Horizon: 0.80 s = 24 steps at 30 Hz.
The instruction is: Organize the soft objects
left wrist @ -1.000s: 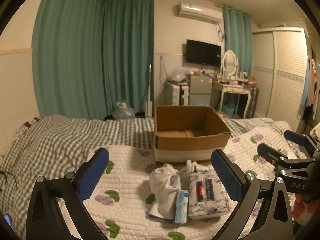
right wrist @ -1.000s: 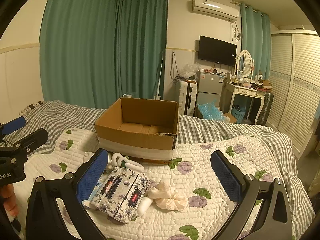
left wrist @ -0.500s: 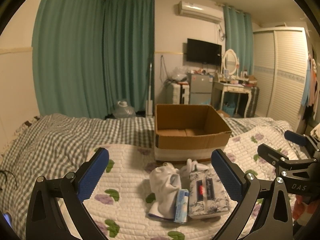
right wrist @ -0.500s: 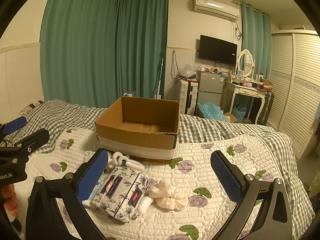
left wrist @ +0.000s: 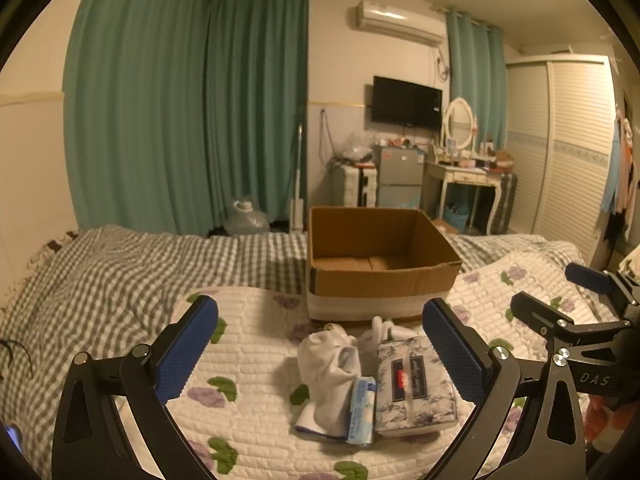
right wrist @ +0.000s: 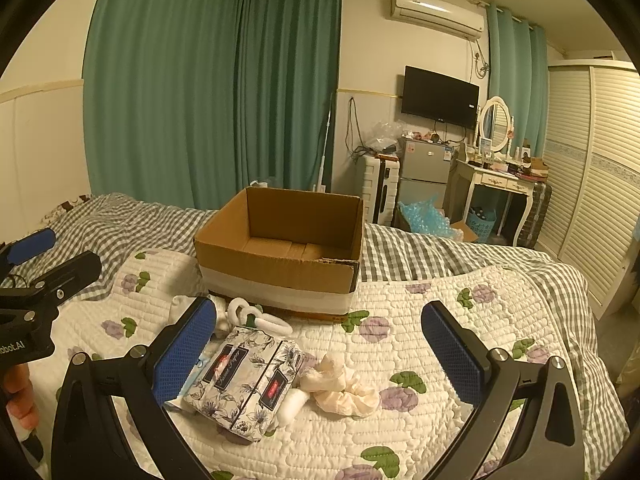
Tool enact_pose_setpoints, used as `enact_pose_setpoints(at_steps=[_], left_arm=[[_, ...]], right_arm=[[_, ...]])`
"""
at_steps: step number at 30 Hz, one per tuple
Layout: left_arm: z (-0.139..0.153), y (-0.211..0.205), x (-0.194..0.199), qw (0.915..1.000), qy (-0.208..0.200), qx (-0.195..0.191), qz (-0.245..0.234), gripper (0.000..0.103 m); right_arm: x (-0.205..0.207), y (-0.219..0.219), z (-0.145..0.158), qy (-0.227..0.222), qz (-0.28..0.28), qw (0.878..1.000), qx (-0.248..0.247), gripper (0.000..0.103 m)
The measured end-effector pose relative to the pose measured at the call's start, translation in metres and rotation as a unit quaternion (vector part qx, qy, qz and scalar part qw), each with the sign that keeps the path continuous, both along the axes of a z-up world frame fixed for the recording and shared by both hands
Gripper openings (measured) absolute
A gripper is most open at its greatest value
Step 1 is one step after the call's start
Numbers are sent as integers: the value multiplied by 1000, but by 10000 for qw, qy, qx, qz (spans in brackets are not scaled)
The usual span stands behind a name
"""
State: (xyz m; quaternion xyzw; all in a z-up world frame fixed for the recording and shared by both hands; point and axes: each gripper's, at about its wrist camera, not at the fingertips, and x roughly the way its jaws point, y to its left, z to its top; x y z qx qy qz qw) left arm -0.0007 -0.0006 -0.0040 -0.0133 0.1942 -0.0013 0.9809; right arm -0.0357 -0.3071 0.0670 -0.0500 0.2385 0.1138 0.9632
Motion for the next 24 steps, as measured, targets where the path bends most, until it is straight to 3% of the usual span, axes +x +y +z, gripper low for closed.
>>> enact_pose_setpoints(at_steps=[24], left_arm=[[5,0,1,10000,11,46,1,103]], right_arm=[[-1,2,3,-20,34,10000,16,103]])
